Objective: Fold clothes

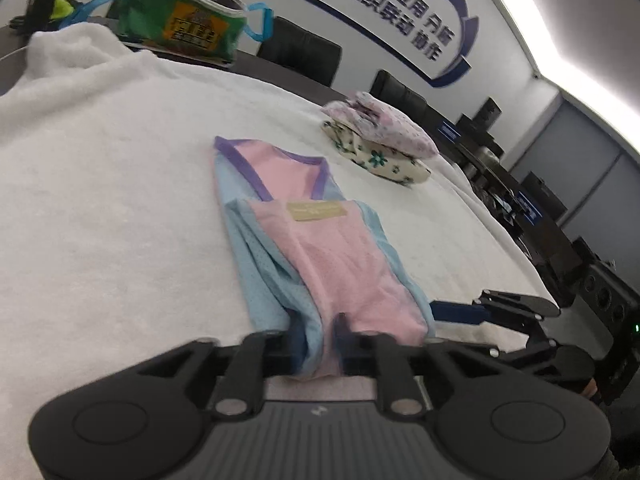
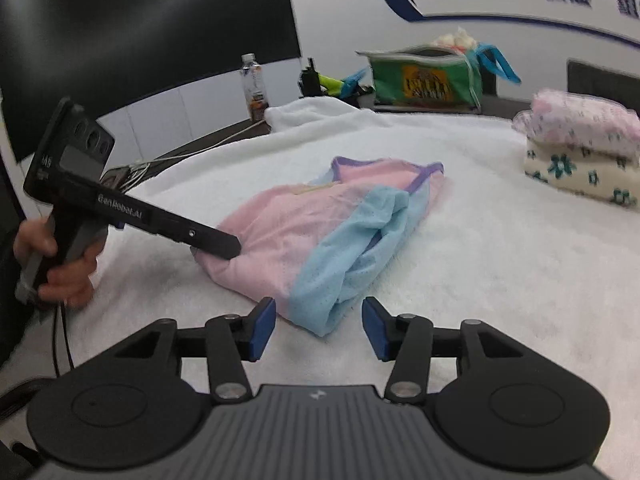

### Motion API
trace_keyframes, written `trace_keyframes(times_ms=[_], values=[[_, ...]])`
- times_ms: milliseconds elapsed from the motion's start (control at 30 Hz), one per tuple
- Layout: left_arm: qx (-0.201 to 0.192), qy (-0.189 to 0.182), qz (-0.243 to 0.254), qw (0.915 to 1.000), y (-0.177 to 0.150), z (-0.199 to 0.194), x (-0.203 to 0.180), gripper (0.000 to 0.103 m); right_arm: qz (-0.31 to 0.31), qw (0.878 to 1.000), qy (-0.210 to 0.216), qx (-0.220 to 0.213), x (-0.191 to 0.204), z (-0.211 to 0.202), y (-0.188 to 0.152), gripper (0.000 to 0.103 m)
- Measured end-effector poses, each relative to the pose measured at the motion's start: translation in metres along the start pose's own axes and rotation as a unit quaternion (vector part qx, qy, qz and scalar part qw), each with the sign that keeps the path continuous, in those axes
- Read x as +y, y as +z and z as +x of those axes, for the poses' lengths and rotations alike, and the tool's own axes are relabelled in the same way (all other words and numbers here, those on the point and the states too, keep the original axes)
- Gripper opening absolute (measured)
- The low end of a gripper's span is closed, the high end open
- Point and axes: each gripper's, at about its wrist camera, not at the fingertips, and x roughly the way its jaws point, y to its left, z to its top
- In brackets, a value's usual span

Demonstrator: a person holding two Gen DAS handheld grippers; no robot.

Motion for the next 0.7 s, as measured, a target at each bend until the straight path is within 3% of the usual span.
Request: trace_keyframes(times_ms=[33, 100, 167, 200, 233, 267, 400, 433, 467, 500, 600, 633, 700], values=[[0.002, -0.002, 0.006, 1.0000, -0.001, -0.001, 0.000, 0.042, -0.009, 1.000, 0.000, 0.001, 0.002, 0.002, 0.000, 0.048], [0.005, -0.007, 0.017, 0.9998, -0.003, -0.003, 0.000, 0.048, -0.026, 1.000, 0.001, 0.004, 0.006, 0.006, 0.001, 0.042], [0.010, -0.010, 0.022, 0.9997, -0.004, -0.005, 0.000, 0.052, -0.025, 1.000, 0.000, 0.013, 0.005, 0.011, 0.000, 0.018], [0.013, -0.010, 0.022, 0.9996, -0.003, -0.006, 0.000, 0.050, -0.021, 1.000, -0.002, 0.017, 0.004, 0.013, 0.000, 0.017], [0.016, -0.010, 0.022, 0.9996, -0.002, -0.008, 0.000, 0.038, -0.018, 1.000, -0.002, 0.014, 0.004, 0.013, 0.000, 0.011], [0.018, -0.010, 0.022, 0.9995, -0.001, -0.009, -0.001, 0.008, -0.015, 1.000, -0.005, 0.010, 0.004, 0.012, 0.001, 0.004], [0.029, -0.010, 0.022, 0.9993, 0.003, -0.015, -0.001, 0.009, -0.018, 1.000, -0.008, 0.008, 0.008, 0.003, 0.005, 0.002], [0.032, -0.010, 0.021, 0.9992, 0.004, -0.016, -0.001, 0.011, -0.020, 1.000, -0.010, 0.011, 0.010, 0.000, 0.006, 0.002], [0.035, -0.010, 0.021, 0.9991, 0.004, -0.018, -0.001, 0.021, -0.016, 1.000, -0.012, 0.008, 0.008, -0.003, 0.008, 0.003], [0.038, -0.010, 0.021, 0.9990, 0.005, -0.019, -0.001, 0.022, -0.011, 1.000, -0.014, 0.005, 0.006, -0.005, 0.011, 0.006], [0.046, -0.009, 0.021, 0.9987, 0.008, -0.023, -0.001, 0.035, 0.002, 1.000, -0.020, -0.004, 0.000, -0.014, 0.018, 0.026], [0.048, -0.009, 0.021, 0.9986, 0.009, -0.025, -0.002, 0.036, 0.006, 1.000, -0.022, -0.007, -0.001, -0.016, 0.020, 0.028], [0.007, 0.019, 0.039, 0.9991, 0.026, -0.027, -0.015, 0.036, 0.015, 0.999, -0.026, -0.013, -0.005, -0.022, 0.025, 0.028]])
